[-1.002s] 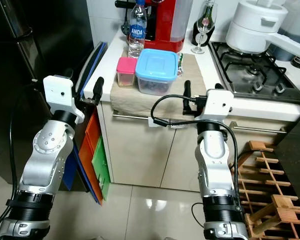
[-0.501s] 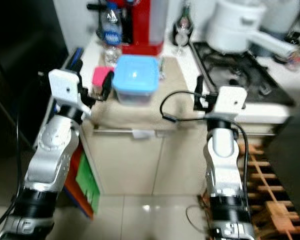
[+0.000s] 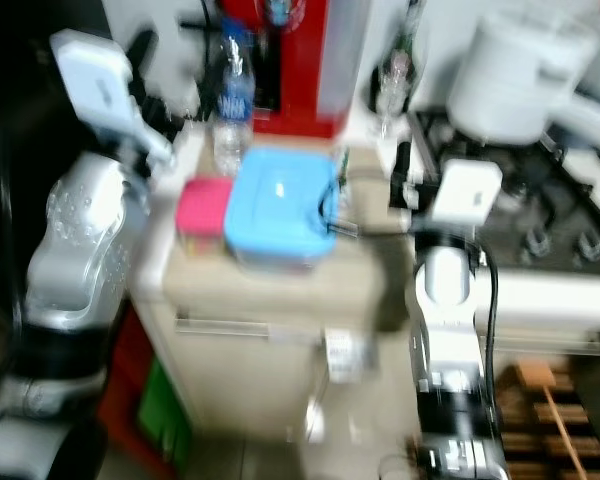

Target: Restocking fridge

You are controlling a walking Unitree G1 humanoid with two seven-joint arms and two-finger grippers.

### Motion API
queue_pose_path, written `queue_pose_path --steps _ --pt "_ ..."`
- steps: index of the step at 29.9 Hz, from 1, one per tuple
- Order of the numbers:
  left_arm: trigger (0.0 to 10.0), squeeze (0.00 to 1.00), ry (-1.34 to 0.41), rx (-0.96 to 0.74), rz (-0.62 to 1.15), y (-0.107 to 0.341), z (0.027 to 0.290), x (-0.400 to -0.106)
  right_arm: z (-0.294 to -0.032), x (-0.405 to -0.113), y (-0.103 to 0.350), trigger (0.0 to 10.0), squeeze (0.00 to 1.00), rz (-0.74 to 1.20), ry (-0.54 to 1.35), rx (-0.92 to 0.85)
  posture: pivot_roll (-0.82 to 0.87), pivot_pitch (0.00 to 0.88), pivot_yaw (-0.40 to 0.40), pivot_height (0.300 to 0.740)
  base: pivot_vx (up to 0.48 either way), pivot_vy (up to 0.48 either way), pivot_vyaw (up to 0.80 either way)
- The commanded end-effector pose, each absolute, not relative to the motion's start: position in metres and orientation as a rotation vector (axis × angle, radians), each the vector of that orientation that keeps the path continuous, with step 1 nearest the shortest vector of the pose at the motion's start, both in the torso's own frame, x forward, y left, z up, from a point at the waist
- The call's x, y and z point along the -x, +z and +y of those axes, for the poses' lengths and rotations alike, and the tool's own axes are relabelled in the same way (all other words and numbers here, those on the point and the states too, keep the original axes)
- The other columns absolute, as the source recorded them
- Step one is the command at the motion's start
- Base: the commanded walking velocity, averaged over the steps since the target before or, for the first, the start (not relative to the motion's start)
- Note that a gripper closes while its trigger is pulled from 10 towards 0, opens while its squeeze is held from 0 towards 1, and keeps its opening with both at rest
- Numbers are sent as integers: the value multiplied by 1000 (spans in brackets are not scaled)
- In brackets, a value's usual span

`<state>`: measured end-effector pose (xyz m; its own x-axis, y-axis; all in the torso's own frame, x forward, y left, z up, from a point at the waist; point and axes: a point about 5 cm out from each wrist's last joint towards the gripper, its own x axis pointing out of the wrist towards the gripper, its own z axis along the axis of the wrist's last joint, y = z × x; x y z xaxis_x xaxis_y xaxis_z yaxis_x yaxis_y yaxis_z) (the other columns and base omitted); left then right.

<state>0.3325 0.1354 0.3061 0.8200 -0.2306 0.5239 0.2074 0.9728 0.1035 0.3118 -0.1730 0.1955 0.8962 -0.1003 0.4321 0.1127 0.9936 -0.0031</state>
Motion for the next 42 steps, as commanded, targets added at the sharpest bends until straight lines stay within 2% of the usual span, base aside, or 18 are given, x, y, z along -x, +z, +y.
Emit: queue_pose_path --steps 1,7,19,31,33,42 --pt "10000 0 -222 -8 -504 305 138 -340 -175 -309 194 10000 0 -434 -115 42 -45 0 -6 740 0 0 0" --pt "10000 0 -232 42 -350 312 147 -368 -175 -301 188 10000 0 -413 -124 34 -62 0 22 740 0 0 0" --pt "10000 0 -365 13 -233 317 142 -398 -163 -286 183 10000 0 -394 -95 10 -86 5 73 740 0 0 0" --pt "10000 0 -510 4 -237 333 138 -404 -164 -272 178 10000 0 -357 -95 11 -125 50 86 740 0 0 0" --pt "10000 0 -585 33 -201 332 137 -404 -164 -271 177 10000 0 -349 -92 12 -125 55 87 740 0 0 0" --pt "10000 0 -579 -34 -200 332 149 -408 -162 -271 179 10000 0 -338 -81 15 -123 77 96 740 0 0 0"
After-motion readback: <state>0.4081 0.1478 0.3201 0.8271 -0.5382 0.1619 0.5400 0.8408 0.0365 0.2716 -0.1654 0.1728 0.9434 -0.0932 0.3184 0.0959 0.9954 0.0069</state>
